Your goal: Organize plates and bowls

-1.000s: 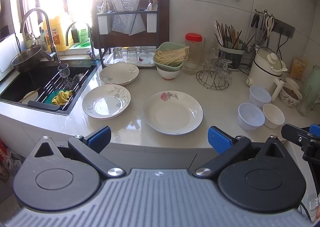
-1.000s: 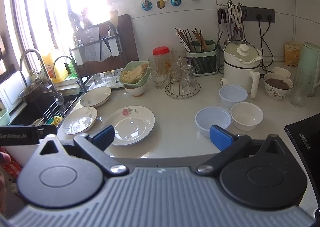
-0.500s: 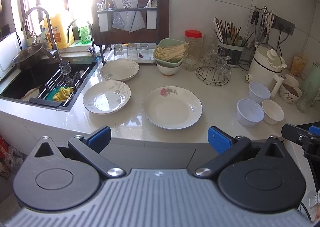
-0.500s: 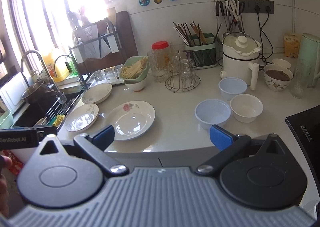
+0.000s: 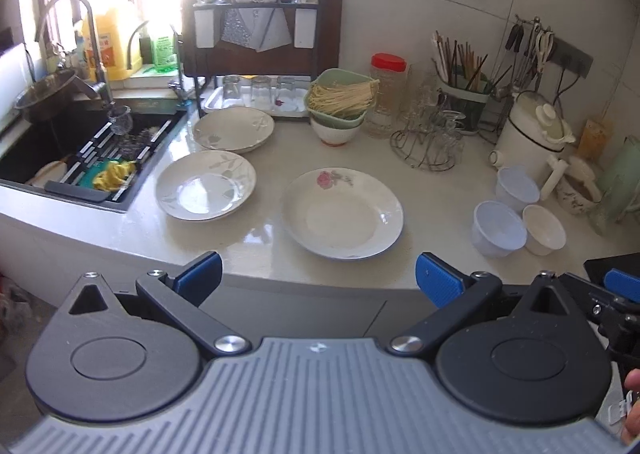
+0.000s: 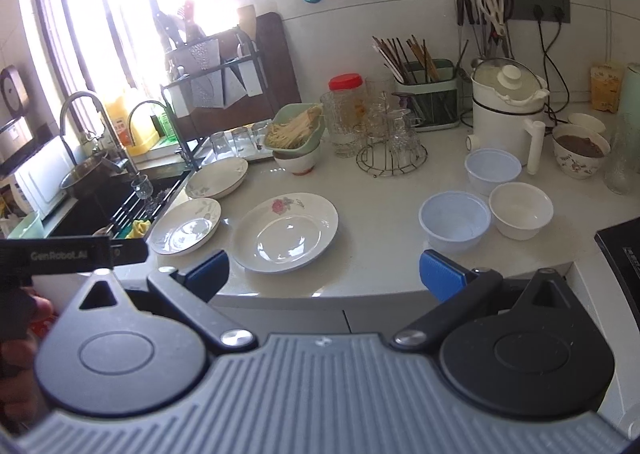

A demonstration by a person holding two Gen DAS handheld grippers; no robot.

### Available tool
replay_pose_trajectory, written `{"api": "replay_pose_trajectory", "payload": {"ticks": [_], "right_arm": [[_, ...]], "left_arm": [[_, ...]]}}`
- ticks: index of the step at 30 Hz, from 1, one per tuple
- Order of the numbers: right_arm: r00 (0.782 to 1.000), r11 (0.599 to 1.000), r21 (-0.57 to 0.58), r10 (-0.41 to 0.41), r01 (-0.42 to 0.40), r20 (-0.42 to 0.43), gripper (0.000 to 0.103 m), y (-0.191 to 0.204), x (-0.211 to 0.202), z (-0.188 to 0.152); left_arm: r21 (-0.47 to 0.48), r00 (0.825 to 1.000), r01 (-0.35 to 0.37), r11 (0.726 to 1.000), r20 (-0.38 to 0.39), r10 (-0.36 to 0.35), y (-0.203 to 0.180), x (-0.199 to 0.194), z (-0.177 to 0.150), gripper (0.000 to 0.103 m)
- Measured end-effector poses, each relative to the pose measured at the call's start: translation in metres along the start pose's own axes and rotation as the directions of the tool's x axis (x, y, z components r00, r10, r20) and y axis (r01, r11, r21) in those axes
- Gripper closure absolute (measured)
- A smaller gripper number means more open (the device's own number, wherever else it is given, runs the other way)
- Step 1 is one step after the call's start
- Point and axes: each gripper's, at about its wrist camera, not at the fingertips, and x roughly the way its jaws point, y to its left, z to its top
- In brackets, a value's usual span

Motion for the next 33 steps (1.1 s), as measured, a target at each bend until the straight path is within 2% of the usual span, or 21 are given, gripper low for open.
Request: {"api": "replay_pose_trajectory", "payload": {"ticks": [2, 7, 11, 15, 19, 25, 32, 33], "right_arm": [[1.0, 1.0, 0.001, 0.013, -0.013, -0.015, 0.0, -0.002, 0.008, 0.0], [1.0, 0.997, 0.072, 0.012, -0.011, -0.02, 0.0, -0.013, 0.022, 0.01], [1.0, 0.999, 0.048, 0.015, -0.015, -0.009, 0.0, -0.01, 0.025, 0.011], [0.999, 0.998, 0.044, 0.033, -0.032, -0.006, 0.0, -0.008, 0.028, 0.006], [0.999, 0.998, 0.06, 0.035, -0.034, -0.011, 0.002, -0.007, 0.031, 0.002], [0.998, 0.996, 0.078, 0.054, -0.051, -0.035, 0.002, -0.01, 0.035, -0.007], [0.997, 0.993, 0.096, 0.073, -0.071, -0.019, 0.006, -0.013, 0.041, -0.004], [0.997, 0.993, 0.094, 0.075, -0.073, -0.019, 0.01, -0.013, 0.042, -0.002]], "left_arm": [[-0.016, 0.999, 0.007, 1.0, -0.041, -0.007, 0.001, 0.017, 0.005, 0.0], [0.007, 1.0, 0.015, 1.0, -0.009, -0.015, 0.001, 0.031, 0.022, 0.0], [0.024, 1.0, 0.005, 1.0, 0.026, -0.006, -0.002, 0.032, 0.027, 0.0], [-0.015, 0.998, 0.041, 0.999, 0.042, -0.041, 0.005, 0.032, 0.026, 0.0], [-0.057, 0.997, 0.025, 0.998, 0.068, -0.021, 0.018, 0.027, 0.025, 0.0], [0.002, 0.999, -0.027, 1.0, 0.044, 0.027, 0.019, 0.033, 0.023, 0.0], [0.002, 1.0, 0.012, 1.0, 0.003, -0.012, 0.016, 0.045, 0.027, 0.0], [-0.008, 1.0, 0.015, 1.0, -0.007, -0.015, 0.016, 0.047, 0.027, 0.0]]}}
